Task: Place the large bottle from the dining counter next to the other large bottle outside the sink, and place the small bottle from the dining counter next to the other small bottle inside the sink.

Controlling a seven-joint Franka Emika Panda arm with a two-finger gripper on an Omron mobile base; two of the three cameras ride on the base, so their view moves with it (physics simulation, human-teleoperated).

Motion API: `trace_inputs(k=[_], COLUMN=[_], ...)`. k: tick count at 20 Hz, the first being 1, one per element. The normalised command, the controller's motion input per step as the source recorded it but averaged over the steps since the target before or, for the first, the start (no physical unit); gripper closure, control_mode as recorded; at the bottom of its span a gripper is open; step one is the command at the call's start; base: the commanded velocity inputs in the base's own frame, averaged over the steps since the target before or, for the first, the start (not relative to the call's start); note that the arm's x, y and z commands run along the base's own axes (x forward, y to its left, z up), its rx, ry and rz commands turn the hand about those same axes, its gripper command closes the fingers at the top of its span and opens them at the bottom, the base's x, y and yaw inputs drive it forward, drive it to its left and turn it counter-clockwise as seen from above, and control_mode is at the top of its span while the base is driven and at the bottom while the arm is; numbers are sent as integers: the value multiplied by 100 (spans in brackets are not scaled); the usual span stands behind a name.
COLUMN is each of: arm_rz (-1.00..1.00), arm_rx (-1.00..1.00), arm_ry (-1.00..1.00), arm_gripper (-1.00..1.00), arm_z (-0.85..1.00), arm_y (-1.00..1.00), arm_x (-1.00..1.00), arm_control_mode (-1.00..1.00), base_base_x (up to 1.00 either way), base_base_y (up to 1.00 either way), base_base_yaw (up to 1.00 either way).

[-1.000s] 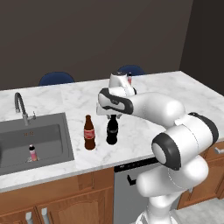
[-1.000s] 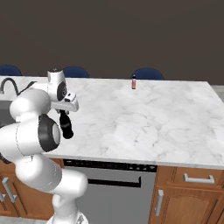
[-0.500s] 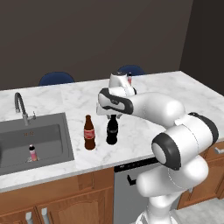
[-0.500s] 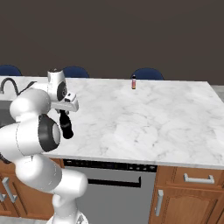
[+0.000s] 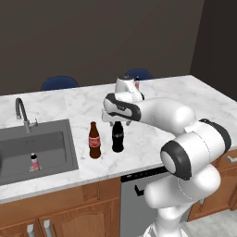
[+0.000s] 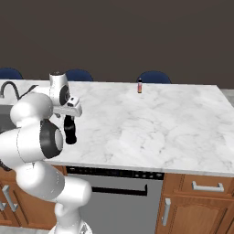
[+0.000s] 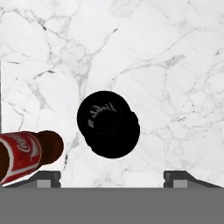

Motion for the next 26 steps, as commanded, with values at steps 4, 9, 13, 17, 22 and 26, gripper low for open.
trace_inputs(k=[4, 9, 13, 17, 22, 26], arm_rz=[0, 0, 0, 0, 0, 0], arm_rx=[0, 0, 0, 1, 1, 0], arm_ry=[0, 0, -3, -2, 0, 0], arm_gripper=[-100, -100, -100, -100, -100, -100], arm_z=[11, 27, 59, 73, 56, 24], arm_y=[0, 0, 0, -11, -40, -48], arm_x=[0, -12, -32, -66, -95, -69], arm_control_mode=[-100, -100, -100, -100, -100, -100], base_base_x=[0, 0, 0, 0, 0, 0], base_base_y=[0, 0, 0, 0, 0, 0], base_base_yaw=[0, 0, 0, 0, 0, 0])
